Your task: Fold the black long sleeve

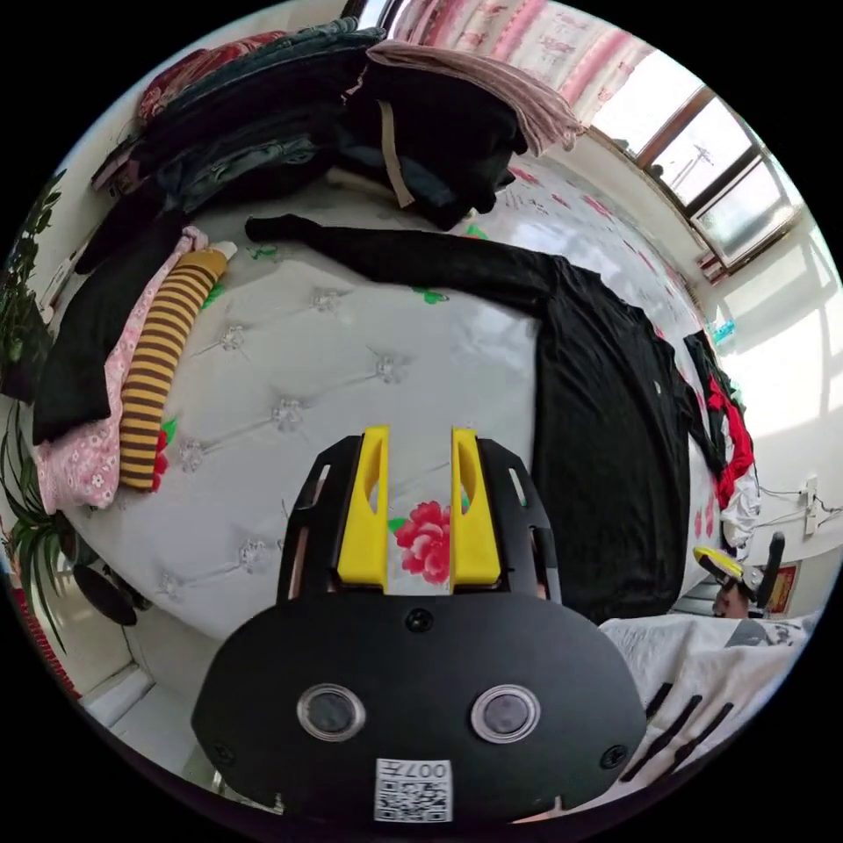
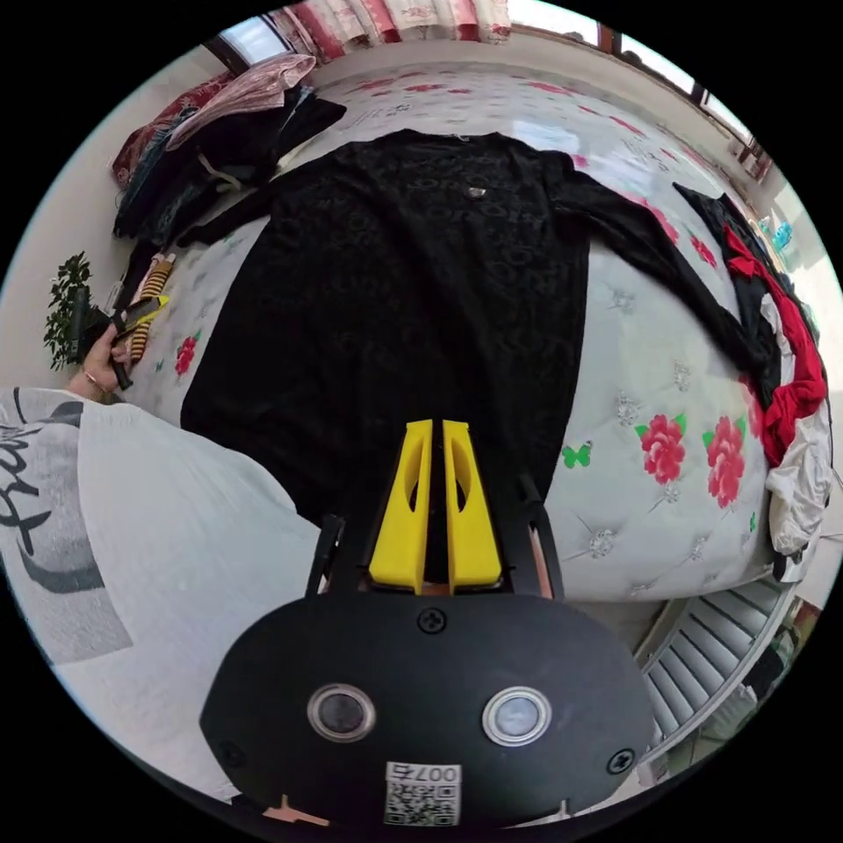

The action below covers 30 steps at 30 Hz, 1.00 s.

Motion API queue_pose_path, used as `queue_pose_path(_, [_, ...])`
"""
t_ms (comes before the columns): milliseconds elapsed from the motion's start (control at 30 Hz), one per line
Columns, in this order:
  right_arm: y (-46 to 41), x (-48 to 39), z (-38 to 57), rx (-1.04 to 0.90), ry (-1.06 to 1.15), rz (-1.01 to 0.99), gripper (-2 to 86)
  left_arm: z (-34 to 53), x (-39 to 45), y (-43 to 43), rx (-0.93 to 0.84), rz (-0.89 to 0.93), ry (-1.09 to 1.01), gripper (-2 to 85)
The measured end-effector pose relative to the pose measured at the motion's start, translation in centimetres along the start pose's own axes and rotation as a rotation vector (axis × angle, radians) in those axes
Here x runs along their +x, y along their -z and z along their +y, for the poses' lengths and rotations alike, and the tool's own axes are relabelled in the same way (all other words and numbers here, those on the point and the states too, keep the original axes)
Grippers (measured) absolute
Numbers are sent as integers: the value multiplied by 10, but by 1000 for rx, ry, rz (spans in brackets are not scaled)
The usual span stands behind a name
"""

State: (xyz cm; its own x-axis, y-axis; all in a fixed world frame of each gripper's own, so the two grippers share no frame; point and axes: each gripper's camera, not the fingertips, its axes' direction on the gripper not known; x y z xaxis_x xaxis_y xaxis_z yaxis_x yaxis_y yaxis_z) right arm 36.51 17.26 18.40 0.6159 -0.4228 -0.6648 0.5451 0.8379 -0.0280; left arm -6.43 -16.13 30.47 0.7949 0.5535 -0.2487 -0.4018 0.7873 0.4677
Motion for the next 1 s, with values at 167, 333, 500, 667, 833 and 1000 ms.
queue_pose_path(167, [-24,-98,-82,-68,167,-49,0,-128,-79,-7,102,97,223,111])
queue_pose_path(333, [-40,-134,-134,-132,252,-59,0,-208,-116,-42,107,124,326,106])
queue_pose_path(500, [-60,-124,-162,-197,208,-51,-1,-228,-118,-69,89,75,446,60])
queue_pose_path(667, [-59,-112,-166,-175,176,-62,-2,-229,-73,-24,255,207,363,-6])
queue_pose_path(833, [-48,-96,-158,-103,156,-80,-2,-189,125,92,507,296,-193,0])
queue_pose_path(1000, [-43,-61,-146,-35,48,-147,1,-41,336,64,338,241,-725,82])
